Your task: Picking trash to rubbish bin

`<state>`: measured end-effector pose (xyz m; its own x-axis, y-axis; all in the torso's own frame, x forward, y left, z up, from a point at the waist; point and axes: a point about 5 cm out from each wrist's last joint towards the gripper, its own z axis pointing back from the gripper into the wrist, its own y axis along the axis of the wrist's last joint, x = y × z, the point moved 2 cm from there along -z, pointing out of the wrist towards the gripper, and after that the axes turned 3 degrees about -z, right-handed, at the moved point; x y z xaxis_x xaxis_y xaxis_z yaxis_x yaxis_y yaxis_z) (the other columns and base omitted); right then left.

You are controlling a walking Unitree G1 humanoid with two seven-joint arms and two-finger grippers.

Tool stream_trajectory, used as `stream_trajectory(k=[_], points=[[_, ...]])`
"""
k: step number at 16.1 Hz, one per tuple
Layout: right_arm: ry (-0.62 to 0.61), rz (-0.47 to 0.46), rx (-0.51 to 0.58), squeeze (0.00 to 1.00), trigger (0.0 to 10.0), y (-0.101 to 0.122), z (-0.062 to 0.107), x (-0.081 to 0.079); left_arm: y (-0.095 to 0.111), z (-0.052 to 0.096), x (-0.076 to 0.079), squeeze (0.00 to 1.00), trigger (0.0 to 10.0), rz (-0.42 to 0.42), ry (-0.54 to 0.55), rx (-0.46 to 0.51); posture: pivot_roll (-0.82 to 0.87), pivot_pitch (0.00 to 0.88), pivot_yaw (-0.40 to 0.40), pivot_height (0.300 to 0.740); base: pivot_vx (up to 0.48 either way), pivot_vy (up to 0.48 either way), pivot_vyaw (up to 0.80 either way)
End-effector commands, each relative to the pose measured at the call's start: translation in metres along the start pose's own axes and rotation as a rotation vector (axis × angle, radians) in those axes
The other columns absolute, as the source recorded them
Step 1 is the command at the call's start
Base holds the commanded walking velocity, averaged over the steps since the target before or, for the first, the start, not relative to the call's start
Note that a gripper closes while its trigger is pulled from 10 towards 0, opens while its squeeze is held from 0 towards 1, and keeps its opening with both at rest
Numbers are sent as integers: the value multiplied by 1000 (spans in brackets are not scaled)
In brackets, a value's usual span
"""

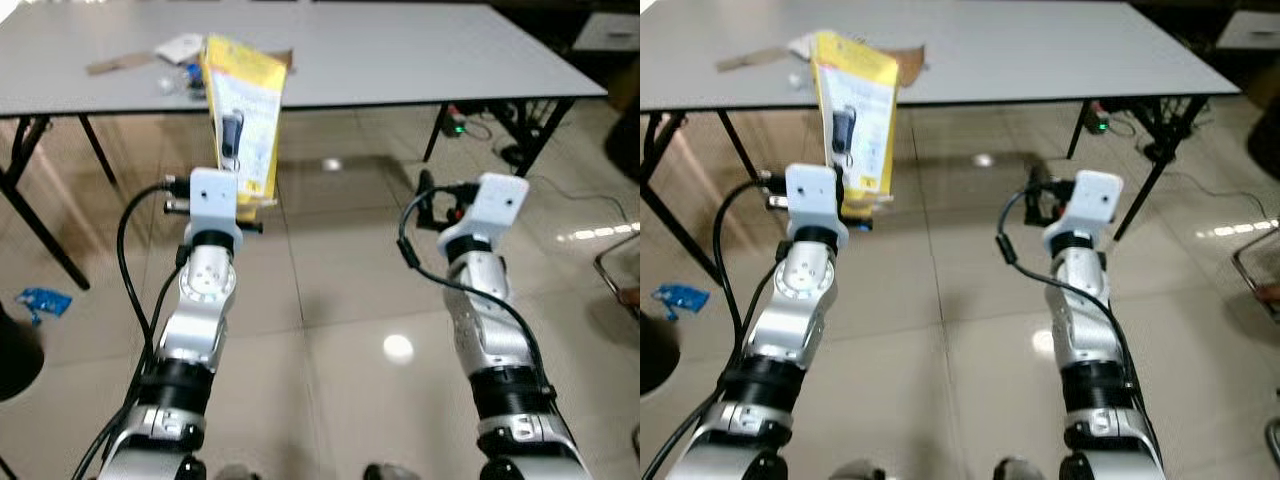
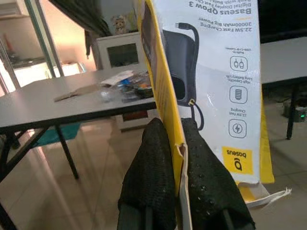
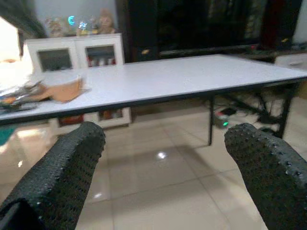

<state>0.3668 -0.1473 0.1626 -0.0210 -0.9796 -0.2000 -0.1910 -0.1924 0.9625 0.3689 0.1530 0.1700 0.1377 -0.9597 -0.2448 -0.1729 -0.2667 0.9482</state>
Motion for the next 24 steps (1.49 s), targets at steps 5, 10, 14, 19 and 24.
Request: stream_trajectory(k=[5,10,14,19,24], points=[[34,-17,-7,0,10000,0,-1,-11,-2,0,-6,0,10000,-11,21,-11,-8,99,-54,740,0,480,0],[42,-20,-15,0,10000,-2,-1,-13,-2,-1,-7,0,10000,-12,20,-11,-5,99,-54,740,0,480,0],[49,-21,-23,0,10000,-3,-1,-14,-1,-1,-8,0,10000,-14,22,-10,-3,100,-53,740,0,480,0],[59,-22,-32,0,10000,-5,0,-16,-1,-1,-6,0,10000,-15,17,-11,-2,101,-51,740,0,480,0],[71,-23,-40,0,10000,-6,0,-18,-1,-1,-7,0,10000,-15,18,-10,1,101,-52,740,0,480,0]])
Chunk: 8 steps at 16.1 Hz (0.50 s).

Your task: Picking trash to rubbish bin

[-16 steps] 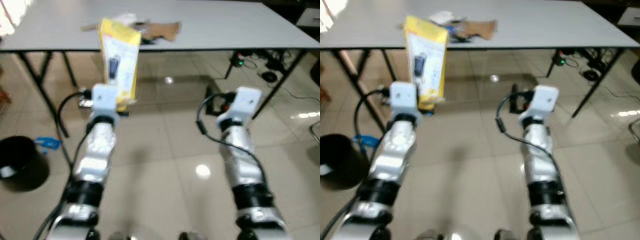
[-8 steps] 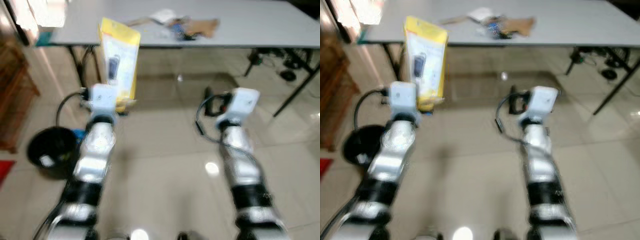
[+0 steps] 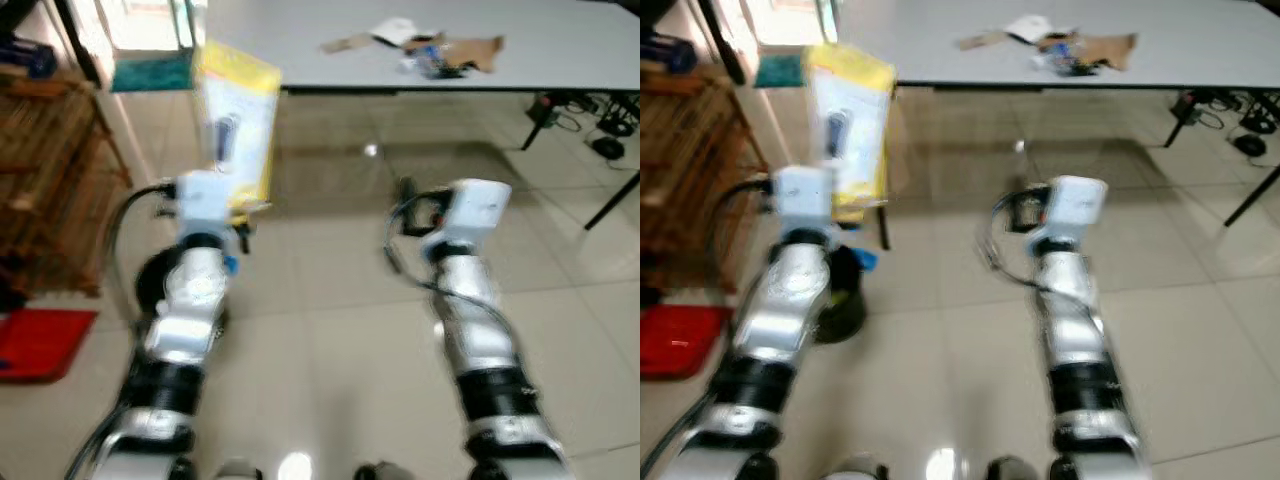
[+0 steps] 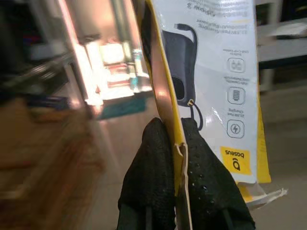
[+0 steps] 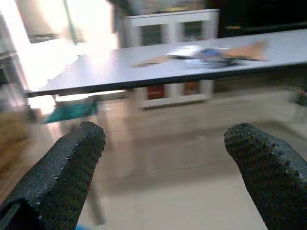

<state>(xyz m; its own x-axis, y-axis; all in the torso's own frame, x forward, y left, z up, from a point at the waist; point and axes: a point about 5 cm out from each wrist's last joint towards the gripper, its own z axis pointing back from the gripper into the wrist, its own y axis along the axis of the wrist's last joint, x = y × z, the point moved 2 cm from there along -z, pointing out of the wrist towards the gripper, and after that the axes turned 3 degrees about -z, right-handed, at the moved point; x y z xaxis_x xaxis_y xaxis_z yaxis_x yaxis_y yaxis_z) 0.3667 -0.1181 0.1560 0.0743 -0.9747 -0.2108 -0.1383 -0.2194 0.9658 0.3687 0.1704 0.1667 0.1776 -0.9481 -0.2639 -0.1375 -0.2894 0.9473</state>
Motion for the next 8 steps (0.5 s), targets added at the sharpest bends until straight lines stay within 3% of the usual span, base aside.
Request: stream_trajectory(k=[1,8], points=[[-20,5,11,0,10000,6,-2,9,7,0,9,0,10000,13,-18,22,1,100,-51,740,0,480,0],[-11,7,-1,0,10000,4,-2,7,8,0,8,0,10000,12,-15,23,3,101,-53,740,0,415,0]])
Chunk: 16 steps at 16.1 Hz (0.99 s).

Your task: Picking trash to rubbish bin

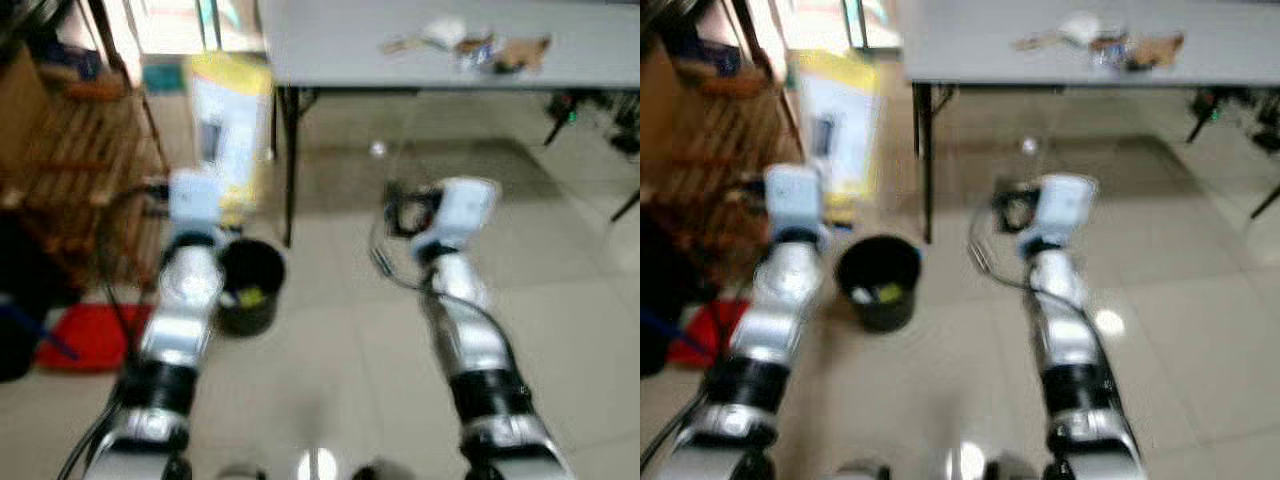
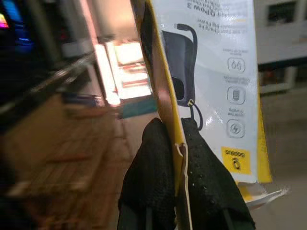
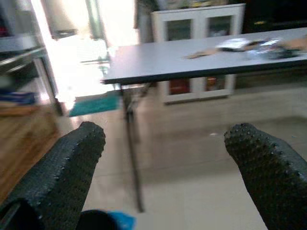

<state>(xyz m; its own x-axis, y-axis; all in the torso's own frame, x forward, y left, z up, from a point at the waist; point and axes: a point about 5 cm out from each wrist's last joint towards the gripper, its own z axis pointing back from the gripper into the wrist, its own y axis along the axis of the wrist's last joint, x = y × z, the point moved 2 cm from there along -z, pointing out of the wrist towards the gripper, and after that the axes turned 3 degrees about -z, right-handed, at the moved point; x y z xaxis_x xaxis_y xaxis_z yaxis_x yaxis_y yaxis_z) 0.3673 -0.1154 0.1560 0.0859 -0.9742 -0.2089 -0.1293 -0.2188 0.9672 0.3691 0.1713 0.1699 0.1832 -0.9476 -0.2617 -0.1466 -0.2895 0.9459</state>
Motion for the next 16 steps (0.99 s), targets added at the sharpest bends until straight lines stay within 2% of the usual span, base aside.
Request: stream_trajectory(k=[1,3,13,16], points=[[-21,7,6,0,10000,4,-1,10,5,1,10,0,10000,11,-21,14,4,100,-53,740,0,352,0],[-19,7,2,0,10000,4,-1,9,5,1,10,0,10000,9,-22,13,4,101,-52,740,0,343,0],[-14,9,-10,0,10000,2,-1,8,4,2,17,0,10000,20,-58,7,5,101,-50,740,0,0,0],[-13,8,-14,0,10000,1,-1,8,2,1,15,0,10000,15,-52,-3,6,102,-50,740,0,480,0]])
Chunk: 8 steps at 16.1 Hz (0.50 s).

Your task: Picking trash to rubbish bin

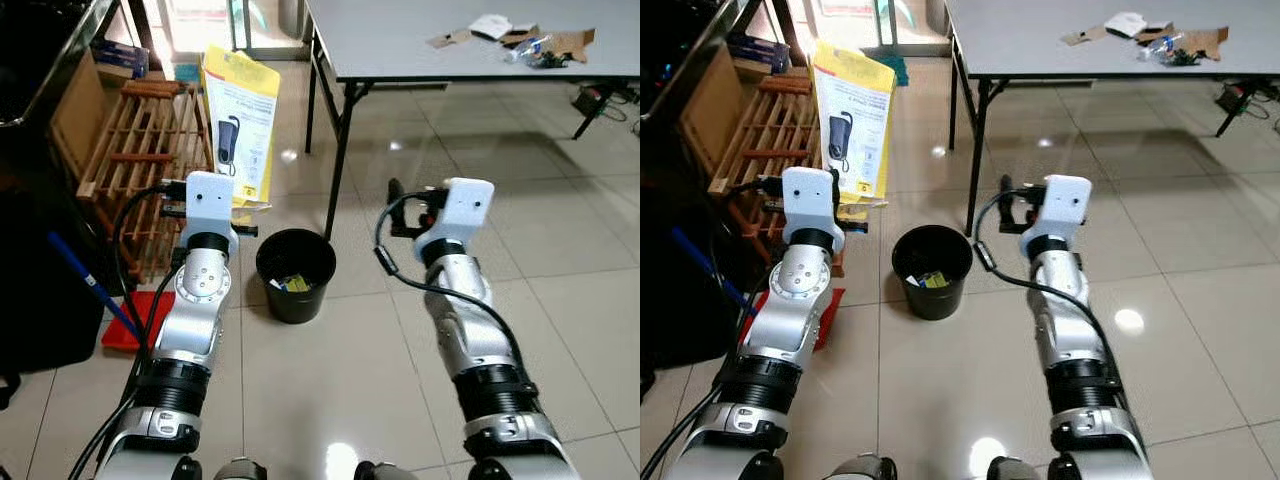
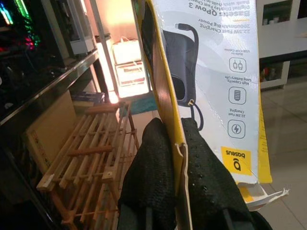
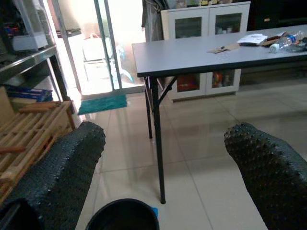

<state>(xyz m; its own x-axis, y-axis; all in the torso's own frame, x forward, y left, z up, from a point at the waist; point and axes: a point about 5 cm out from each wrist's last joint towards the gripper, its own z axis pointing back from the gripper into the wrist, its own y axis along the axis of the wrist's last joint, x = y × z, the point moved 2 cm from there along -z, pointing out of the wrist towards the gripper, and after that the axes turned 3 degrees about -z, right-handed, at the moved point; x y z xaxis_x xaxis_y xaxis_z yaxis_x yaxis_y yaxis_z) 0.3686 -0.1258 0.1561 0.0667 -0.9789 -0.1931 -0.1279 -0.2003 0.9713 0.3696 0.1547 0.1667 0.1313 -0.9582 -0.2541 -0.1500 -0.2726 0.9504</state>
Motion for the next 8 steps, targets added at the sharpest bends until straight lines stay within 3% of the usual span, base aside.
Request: stream_trajectory(k=[1,5,8], points=[[4,-11,-12,0,10000,-1,0,-2,0,-1,-2,0,10000,-3,-1,-5,6,102,-50,740,0,480,0],[5,-11,-14,0,10000,-2,0,-2,0,-1,-2,0,10000,-8,-2,-6,5,102,-47,740,0,375,0],[7,-14,-20,0,10000,-3,1,-3,1,0,2,0,10000,-35,-30,5,7,104,-46,740,0,0,0]])
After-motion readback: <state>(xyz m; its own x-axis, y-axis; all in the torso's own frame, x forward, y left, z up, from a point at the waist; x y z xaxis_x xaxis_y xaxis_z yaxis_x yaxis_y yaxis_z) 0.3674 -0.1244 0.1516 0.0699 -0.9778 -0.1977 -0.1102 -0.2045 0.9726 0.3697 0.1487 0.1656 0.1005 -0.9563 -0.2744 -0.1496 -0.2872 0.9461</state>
